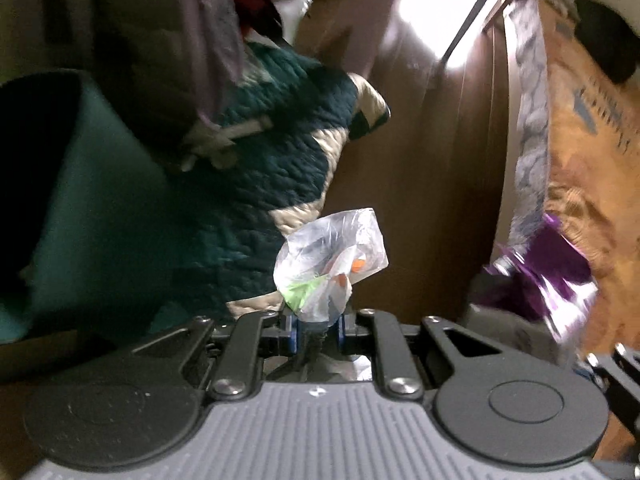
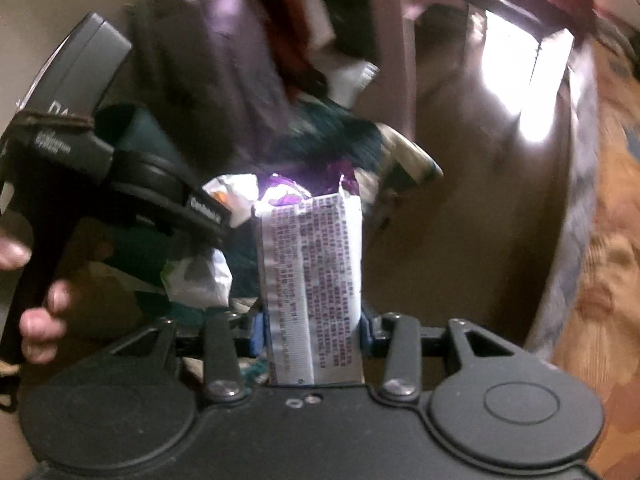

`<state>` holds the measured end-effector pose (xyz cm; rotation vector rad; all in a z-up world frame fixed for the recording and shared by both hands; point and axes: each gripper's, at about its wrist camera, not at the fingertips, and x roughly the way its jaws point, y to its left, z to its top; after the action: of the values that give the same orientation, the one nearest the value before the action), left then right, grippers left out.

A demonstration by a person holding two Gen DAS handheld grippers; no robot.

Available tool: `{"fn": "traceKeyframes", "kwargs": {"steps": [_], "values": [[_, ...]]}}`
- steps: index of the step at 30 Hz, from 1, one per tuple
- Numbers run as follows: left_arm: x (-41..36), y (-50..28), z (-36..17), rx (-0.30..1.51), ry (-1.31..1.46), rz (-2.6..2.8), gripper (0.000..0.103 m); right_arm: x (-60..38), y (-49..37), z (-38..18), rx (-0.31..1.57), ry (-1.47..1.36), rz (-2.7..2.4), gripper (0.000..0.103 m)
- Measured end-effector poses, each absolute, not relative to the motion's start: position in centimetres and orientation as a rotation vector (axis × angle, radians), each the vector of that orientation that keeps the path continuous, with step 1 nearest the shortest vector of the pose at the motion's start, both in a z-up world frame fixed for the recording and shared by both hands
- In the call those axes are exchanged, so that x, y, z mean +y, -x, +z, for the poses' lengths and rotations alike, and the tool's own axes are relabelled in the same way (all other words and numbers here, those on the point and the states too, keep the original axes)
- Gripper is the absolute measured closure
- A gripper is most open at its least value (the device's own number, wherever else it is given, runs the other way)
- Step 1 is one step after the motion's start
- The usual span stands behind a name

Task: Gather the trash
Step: 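Carry the snack packet and clear bag with both tools to the green bin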

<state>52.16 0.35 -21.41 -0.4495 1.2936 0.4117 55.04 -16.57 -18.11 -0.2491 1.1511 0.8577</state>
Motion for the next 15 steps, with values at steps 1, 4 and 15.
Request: {"fn": "traceKeyframes", "kwargs": {"steps": [1, 4, 15], "values": [[1.0, -51.5, -20.3, 1.287, 0.455, 0.412, 0.087, -15.4, -54.8, -17.0, 1.141, 0.258, 0.879, 0.061], [3.5, -49.3, -16.8, 1.250, 0.459, 0.414, 0.087, -11.8, -54.1, -14.2, 1.125, 0.284, 0.937, 0.061], [17.6, -42.8, -9.8, 1.132, 0.487, 0.570, 0.087, 2.0, -51.8, -7.9, 1.111, 0.307, 1.089, 0.061]]}}
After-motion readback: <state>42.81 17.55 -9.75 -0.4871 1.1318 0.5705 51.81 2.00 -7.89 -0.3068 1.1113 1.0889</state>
